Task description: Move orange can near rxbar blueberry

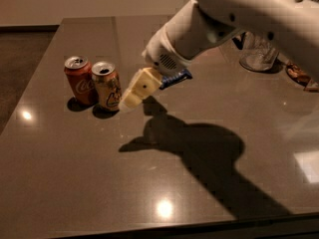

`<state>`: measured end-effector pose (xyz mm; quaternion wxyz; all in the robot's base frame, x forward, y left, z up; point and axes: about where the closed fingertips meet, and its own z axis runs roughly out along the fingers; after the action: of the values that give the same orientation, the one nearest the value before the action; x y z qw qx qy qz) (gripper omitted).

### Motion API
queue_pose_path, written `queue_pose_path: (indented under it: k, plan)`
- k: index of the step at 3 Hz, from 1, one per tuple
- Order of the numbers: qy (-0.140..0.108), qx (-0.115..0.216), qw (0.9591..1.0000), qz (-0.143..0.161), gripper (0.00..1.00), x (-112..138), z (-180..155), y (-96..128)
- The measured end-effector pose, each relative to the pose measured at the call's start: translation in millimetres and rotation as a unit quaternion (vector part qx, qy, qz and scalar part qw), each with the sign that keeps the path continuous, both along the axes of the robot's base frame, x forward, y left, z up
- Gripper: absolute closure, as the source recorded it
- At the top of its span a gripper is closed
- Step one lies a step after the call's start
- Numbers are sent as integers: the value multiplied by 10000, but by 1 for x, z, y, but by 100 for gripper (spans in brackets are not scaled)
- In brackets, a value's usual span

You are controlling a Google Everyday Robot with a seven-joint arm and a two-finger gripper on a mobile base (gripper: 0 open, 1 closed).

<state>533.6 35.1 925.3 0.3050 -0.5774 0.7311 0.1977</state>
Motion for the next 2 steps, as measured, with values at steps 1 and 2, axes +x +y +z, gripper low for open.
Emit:
queue_pose_path:
  k: [1, 2]
  plan:
    - [-12, 238, 9997, 5, 0, 13, -4, 34]
    - [-12, 363, 9993, -55, 0, 27, -9, 58]
